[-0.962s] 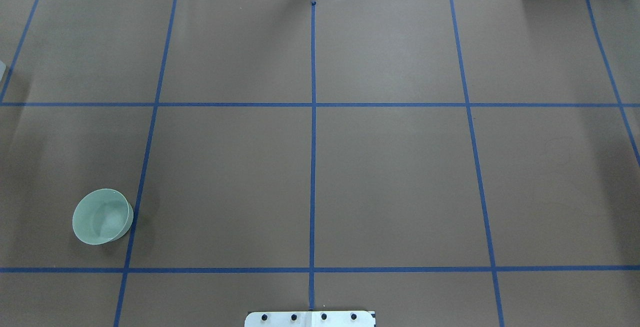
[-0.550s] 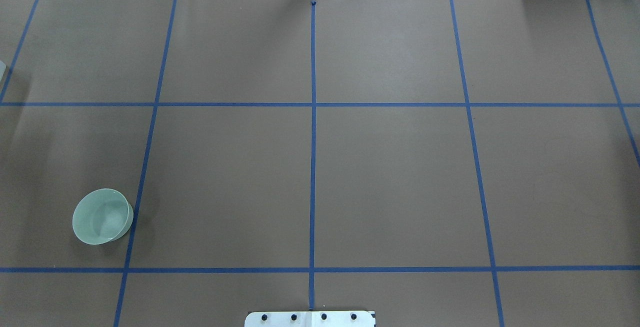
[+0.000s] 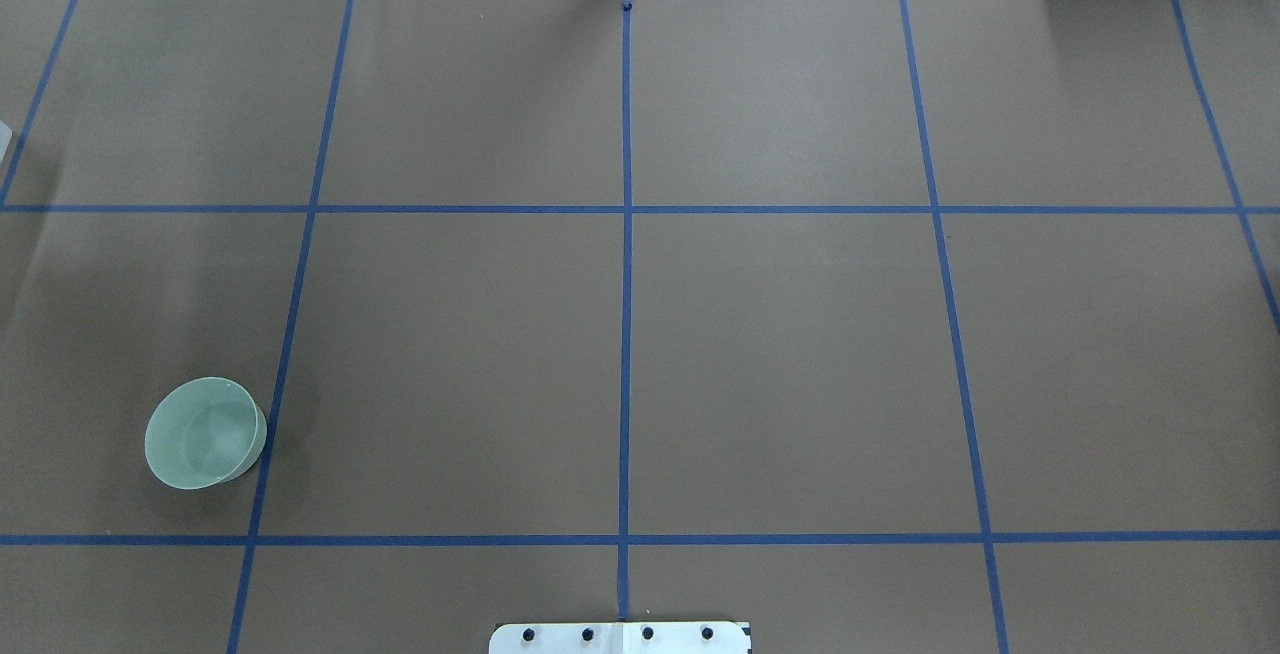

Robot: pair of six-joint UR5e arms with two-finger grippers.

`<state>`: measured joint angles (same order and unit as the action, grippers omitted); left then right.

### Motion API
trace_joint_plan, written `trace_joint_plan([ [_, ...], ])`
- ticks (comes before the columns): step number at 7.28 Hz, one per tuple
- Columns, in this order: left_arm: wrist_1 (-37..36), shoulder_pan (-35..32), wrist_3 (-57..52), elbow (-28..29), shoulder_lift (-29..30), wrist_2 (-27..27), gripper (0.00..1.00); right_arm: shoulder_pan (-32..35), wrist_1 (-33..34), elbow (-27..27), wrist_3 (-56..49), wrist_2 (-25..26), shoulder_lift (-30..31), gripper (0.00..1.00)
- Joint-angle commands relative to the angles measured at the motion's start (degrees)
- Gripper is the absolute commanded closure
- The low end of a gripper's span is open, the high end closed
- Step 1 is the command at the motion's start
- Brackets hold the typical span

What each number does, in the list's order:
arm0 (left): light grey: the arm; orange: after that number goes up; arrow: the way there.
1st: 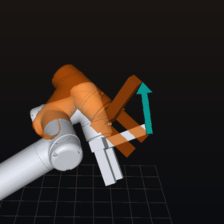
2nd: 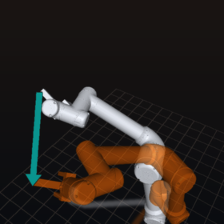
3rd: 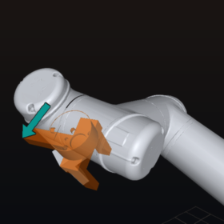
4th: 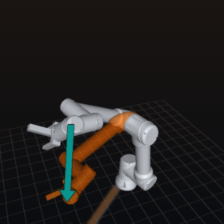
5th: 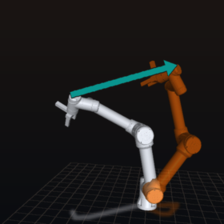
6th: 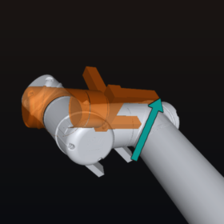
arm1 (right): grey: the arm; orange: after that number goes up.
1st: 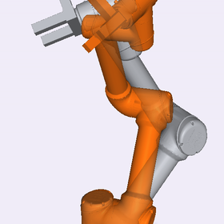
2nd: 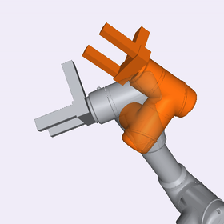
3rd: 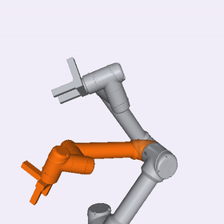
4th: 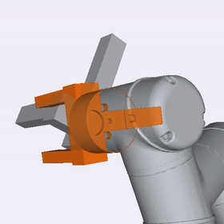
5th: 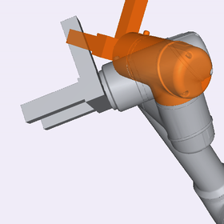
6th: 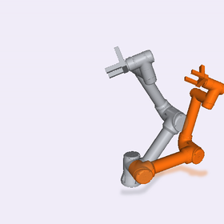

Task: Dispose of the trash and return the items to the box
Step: 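Release the cup into the clear bin and the cloth into the pink bin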

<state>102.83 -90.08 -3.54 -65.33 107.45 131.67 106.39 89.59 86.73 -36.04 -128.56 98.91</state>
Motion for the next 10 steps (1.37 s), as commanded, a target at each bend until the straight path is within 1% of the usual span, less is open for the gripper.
trace_joint_plan([
  [1, -15.0, 0.3, 7.9, -19.1, -2.8, 1.5, 0.02, 0.0, -9.5, -6.0, 0.5, -0.4, 1.2, 1.00],
  [2, -15.4, 3.3, 16.5, -27.9, -8.1, 4.1, 0.02, 0.0, -10.2, -6.2, 0.6, -0.5, 1.4, 1.00],
  [3, -14.9, 7.7, 22.6, -33.6, -11.6, 4.0, 0.02, -0.1, -10.1, -6.3, 0.5, -0.4, 1.4, 1.00],
  [4, -11.8, 9.3, 24.5, -34.2, -13.5, 4.1, 0.02, -0.2, -10.2, -7.0, 0.5, -0.2, 1.5, 1.00],
  [5, -6.4, 13.2, 31.6, -35.3, -15.8, 4.2, 0.02, -0.2, -10.1, -7.3, 0.5, -0.3, 1.5, 0.72],
  [6, 1.4, 18.5, 41.5, -37.8, -20.3, 3.9, 0.02, -0.2, -10.2, -7.4, 0.5, -0.6, 1.5, 0.01],
  [7, 10.5, 25.2, 51.9, -38.8, -23.7, 2.6, 0.02, -0.3, -10.7, -6.5, 0.6, -1.0, 1.1, 0.00],
  [8, 13.9, 35.0, 61.2, -41.3, -25.9, -5.3, 0.02, -0.3, -13.4, -5.2, 1.4, -2.1, 0.9, 0.00],
  [9, 14.0, 41.2, 66.3, -43.7, -26.2, -8.8, 0.02, -0.7, -14.2, -2.7, 4.8, -3.3, 0.9, 0.00],
  [10, 14.1, 44.4, 66.8, -45.7, -28.0, -8.8, 0.02, -1.9, -14.3, -0.5, 8.2, -3.3, 0.8, 0.00],
])
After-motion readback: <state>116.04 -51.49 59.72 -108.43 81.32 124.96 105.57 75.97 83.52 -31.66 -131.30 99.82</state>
